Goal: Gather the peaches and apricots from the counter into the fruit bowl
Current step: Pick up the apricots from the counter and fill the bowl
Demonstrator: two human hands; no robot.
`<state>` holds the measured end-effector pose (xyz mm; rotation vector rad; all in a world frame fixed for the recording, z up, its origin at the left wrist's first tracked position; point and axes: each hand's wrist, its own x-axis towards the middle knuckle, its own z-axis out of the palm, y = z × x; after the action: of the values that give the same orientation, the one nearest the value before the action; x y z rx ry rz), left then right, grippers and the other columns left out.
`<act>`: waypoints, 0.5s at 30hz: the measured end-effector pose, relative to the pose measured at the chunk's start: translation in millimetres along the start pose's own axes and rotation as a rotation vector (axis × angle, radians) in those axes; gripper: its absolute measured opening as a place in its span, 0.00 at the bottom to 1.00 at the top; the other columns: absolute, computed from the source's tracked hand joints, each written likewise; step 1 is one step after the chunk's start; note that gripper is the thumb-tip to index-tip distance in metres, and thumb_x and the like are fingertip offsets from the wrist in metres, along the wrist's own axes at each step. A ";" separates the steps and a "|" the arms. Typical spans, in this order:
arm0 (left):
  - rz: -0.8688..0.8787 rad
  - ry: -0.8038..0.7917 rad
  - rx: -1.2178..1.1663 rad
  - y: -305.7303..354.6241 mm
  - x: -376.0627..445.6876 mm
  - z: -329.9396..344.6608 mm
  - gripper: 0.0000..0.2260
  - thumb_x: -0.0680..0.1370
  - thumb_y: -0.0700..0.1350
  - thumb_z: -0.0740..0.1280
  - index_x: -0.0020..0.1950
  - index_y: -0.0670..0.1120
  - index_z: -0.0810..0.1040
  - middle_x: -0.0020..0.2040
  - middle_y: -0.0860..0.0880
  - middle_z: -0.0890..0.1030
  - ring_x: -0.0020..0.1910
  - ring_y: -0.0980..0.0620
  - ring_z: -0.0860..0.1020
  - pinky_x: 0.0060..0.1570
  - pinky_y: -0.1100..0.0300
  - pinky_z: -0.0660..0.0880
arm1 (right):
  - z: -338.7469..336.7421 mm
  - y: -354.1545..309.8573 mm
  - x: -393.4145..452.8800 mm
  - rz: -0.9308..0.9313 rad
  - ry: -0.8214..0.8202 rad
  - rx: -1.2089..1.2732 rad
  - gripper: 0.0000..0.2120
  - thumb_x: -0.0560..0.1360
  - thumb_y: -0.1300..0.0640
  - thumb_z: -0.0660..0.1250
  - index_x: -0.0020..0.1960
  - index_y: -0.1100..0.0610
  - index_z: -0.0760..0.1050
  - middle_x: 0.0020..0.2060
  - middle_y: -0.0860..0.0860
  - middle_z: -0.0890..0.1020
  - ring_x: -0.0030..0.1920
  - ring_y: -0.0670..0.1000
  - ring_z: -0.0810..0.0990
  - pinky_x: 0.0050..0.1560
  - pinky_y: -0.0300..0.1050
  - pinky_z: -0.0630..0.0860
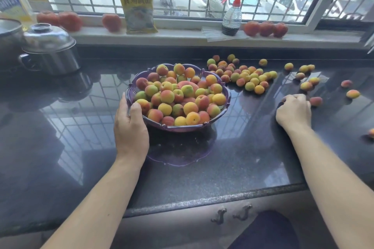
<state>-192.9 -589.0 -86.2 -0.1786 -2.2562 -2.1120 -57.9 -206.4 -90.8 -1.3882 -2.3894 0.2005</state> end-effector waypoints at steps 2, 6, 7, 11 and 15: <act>0.002 -0.011 0.007 3.6 -1.5 0.0 0.20 0.82 0.62 0.52 0.73 0.67 0.72 0.66 0.61 0.79 0.68 0.54 0.77 0.70 0.44 0.78 | -5.9 -4.6 -7.9 -0.057 0.021 0.022 0.15 0.78 0.65 0.62 0.62 0.59 0.80 0.64 0.62 0.73 0.63 0.67 0.71 0.66 0.55 0.70; -0.013 0.009 0.026 4.4 -2.2 -0.3 0.30 0.79 0.65 0.52 0.79 0.60 0.71 0.73 0.56 0.78 0.72 0.51 0.76 0.72 0.43 0.77 | -30.0 -47.7 -32.5 -0.320 0.004 0.339 0.12 0.79 0.60 0.68 0.62 0.58 0.81 0.57 0.55 0.81 0.58 0.57 0.80 0.58 0.45 0.75; -0.013 0.011 0.029 3.3 -1.3 -0.5 0.31 0.78 0.66 0.51 0.80 0.60 0.70 0.74 0.55 0.78 0.73 0.50 0.76 0.72 0.43 0.78 | -41.6 -67.5 -43.4 -0.370 -0.007 0.469 0.13 0.79 0.58 0.70 0.62 0.57 0.80 0.55 0.51 0.82 0.56 0.52 0.81 0.55 0.40 0.75; -0.008 0.009 0.038 3.1 -1.2 -0.9 0.29 0.81 0.63 0.52 0.80 0.60 0.69 0.75 0.54 0.77 0.73 0.50 0.76 0.71 0.43 0.78 | -80.7 -143.1 -90.4 -0.703 -0.111 0.720 0.12 0.79 0.53 0.71 0.61 0.53 0.80 0.51 0.44 0.83 0.52 0.40 0.81 0.51 0.30 0.77; 0.000 -0.014 0.029 3.6 -1.9 -4.4 0.27 0.82 0.61 0.53 0.79 0.58 0.72 0.69 0.54 0.80 0.68 0.52 0.79 0.66 0.49 0.82 | -74.6 -179.5 -112.3 -0.862 -0.269 0.561 0.11 0.78 0.53 0.71 0.60 0.52 0.82 0.51 0.43 0.83 0.51 0.41 0.80 0.51 0.33 0.77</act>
<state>-190.8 -593.3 -82.5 -0.1928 -2.2925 -2.0834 -124.3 -398.3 5.0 -0.0489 -2.6057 0.7651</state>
